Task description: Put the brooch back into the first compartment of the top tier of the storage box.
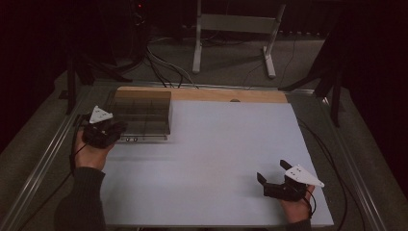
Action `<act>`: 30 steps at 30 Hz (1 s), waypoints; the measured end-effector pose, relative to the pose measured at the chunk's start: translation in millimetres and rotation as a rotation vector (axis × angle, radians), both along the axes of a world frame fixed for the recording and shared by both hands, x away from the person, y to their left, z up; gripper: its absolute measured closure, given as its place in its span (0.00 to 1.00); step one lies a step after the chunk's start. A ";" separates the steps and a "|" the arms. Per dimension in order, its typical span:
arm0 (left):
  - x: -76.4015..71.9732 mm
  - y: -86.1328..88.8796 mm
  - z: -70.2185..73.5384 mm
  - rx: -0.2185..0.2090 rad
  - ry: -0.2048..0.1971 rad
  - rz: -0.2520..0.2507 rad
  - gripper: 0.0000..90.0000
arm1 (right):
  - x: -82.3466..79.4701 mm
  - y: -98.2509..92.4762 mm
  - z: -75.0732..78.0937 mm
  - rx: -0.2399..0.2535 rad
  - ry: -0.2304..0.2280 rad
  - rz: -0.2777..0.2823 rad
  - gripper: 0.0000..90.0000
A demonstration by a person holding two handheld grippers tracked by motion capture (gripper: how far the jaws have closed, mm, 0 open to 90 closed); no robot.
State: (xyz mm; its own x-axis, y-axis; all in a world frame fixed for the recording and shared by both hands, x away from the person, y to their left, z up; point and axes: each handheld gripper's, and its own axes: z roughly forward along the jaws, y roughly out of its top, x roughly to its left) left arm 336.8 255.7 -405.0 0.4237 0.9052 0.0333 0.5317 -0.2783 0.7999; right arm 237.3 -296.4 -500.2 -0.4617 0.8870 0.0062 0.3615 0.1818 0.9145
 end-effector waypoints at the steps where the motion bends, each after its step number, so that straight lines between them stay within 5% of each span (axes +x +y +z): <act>1: 0.4 0.4 0.0 -0.002 -0.001 0.003 0.90 | 0.0 -0.1 0.0 0.000 0.000 0.000 0.01; 30: 11.7 17.8 -6.5 -0.009 0.033 0.063 0.90 | 0.5 0.5 -0.2 -0.003 0.001 0.002 0.01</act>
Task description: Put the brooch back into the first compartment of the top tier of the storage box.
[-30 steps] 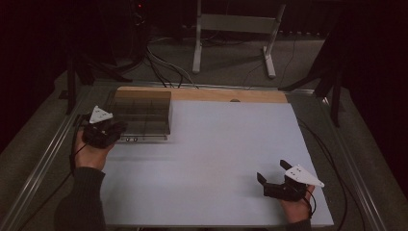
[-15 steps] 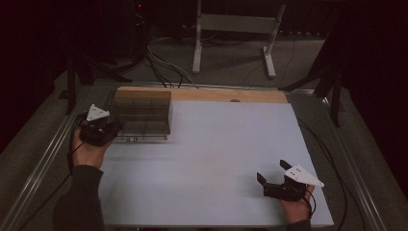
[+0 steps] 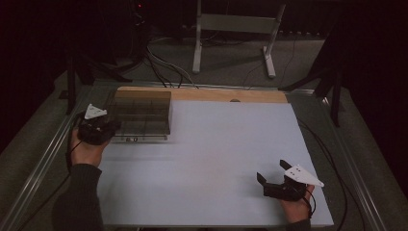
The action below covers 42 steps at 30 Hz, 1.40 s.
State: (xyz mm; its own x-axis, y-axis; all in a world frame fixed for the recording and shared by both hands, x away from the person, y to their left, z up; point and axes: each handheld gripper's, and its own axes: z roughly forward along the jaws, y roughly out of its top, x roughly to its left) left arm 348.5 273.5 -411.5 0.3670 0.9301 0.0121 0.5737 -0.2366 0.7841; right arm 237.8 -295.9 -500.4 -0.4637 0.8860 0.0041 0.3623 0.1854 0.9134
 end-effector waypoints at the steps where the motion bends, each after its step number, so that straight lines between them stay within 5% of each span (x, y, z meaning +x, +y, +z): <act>1: 0.3 0.8 -0.4 -0.001 0.002 0.002 0.90 | 0.0 -0.1 0.0 0.000 0.000 0.000 0.01; 42: 8.9 20.7 -6.1 0.020 0.054 0.064 0.90 | 0.1 0.3 -0.1 0.001 -0.001 0.003 0.01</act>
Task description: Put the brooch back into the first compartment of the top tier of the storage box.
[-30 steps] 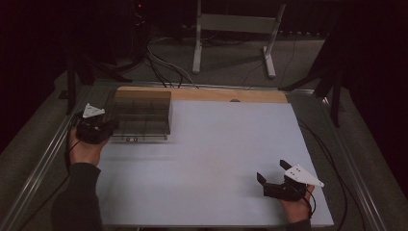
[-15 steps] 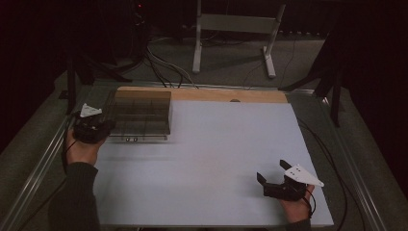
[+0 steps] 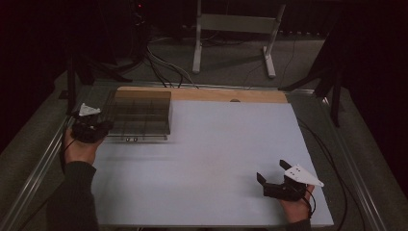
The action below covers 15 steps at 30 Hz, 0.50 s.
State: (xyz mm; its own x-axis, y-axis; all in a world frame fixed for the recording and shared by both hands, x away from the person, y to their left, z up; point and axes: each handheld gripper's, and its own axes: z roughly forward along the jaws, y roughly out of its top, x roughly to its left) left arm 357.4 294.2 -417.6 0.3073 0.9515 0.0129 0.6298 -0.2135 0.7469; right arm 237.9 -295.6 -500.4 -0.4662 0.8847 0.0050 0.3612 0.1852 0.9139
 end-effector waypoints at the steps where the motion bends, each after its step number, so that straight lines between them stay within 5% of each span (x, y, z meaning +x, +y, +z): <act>1: 0.3 0.2 -0.3 -0.001 0.001 0.001 0.90 | -0.1 0.1 0.0 0.000 -0.001 0.000 0.01; 15: 7.5 -0.7 -6.3 0.010 0.035 0.009 0.90 | 0.1 0.6 -0.3 -0.002 0.004 0.002 0.01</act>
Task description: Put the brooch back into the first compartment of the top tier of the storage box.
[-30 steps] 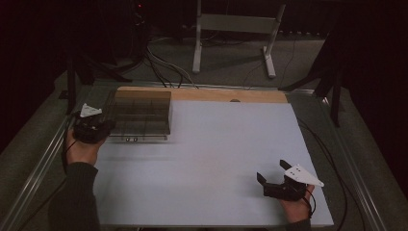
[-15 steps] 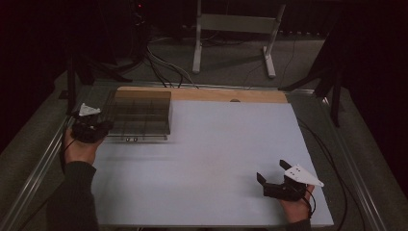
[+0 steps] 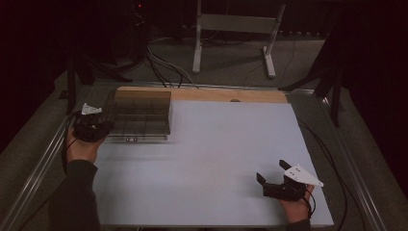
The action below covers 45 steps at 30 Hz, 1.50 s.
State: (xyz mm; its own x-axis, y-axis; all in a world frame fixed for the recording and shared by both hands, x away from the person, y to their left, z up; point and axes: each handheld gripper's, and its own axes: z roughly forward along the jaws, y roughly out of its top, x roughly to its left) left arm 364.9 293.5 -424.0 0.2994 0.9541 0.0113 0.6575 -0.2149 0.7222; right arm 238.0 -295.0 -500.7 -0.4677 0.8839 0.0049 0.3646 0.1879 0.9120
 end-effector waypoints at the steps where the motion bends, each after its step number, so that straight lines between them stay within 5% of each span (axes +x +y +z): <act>1: 0.6 -0.2 -0.7 0.003 0.004 0.000 0.90 | -0.1 0.3 0.0 0.000 0.000 0.000 0.01; 29: 9.9 3.2 -11.7 0.038 0.074 0.031 0.88 | 0.0 0.1 0.1 0.000 0.001 0.001 0.01; 36: 4.8 8.8 -6.0 -0.079 -0.018 0.079 0.46 | -0.1 0.2 0.0 0.000 0.002 0.001 0.01; 42: 1.1 13.8 -5.1 -0.084 -0.039 0.101 0.20 | 0.0 0.7 -0.1 -0.002 0.004 0.001 0.01; 45: -0.5 15.1 -3.3 -0.096 -0.054 0.107 0.16 | 0.1 1.2 -0.2 -0.004 0.004 0.003 0.01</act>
State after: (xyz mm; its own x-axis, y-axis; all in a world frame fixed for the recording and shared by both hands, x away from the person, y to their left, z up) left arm 364.5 308.6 -427.3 0.1973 0.9780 -0.0681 0.6324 -0.0739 0.7711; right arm 238.0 -293.8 -500.9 -0.4704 0.8825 0.0034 0.3675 0.1923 0.9099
